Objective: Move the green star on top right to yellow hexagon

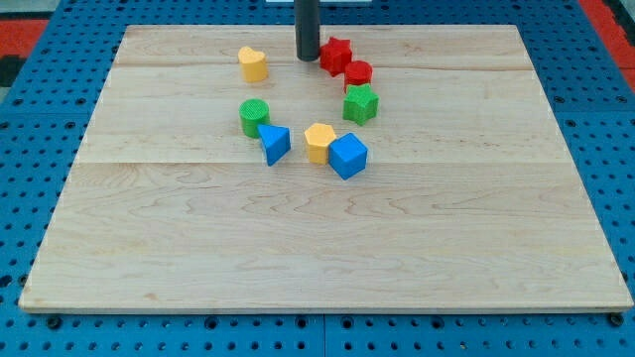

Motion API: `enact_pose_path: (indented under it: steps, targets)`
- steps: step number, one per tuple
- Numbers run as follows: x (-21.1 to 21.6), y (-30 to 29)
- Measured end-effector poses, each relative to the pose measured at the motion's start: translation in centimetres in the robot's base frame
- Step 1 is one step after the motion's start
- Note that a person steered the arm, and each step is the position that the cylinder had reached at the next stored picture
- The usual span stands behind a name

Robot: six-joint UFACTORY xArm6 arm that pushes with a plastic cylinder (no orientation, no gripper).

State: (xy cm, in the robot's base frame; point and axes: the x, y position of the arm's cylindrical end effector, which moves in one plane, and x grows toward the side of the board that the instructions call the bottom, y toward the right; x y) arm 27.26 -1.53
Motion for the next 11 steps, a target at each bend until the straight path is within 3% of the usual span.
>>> enact_pose_path:
  steps: [2,4,8,10,11]
  targets:
    - [4.8,-0.6]
    - [7.6,5.5]
    - [3.2,4.8]
    - [4.0,13.0]
    - [6.4,13.8]
